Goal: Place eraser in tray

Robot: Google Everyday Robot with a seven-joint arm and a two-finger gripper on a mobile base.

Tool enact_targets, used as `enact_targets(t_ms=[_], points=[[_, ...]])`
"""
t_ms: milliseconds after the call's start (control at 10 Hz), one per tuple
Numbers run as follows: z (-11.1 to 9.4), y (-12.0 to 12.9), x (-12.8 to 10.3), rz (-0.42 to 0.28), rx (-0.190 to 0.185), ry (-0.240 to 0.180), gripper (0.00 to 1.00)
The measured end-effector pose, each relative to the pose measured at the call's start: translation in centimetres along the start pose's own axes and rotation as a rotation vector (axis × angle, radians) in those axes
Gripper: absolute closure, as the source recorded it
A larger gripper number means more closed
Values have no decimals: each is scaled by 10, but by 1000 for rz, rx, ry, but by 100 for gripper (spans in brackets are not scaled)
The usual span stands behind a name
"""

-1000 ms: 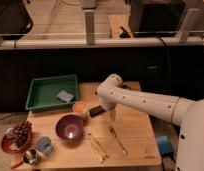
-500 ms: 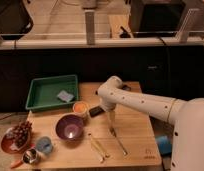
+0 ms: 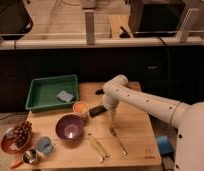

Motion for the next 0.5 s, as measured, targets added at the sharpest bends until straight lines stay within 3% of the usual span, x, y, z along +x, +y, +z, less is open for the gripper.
enact_targets(t_ms=[300,500], points=[[-17,-13,-4,-24,24,-86,20],[-11,-22,-17,-19,8,-146,20]])
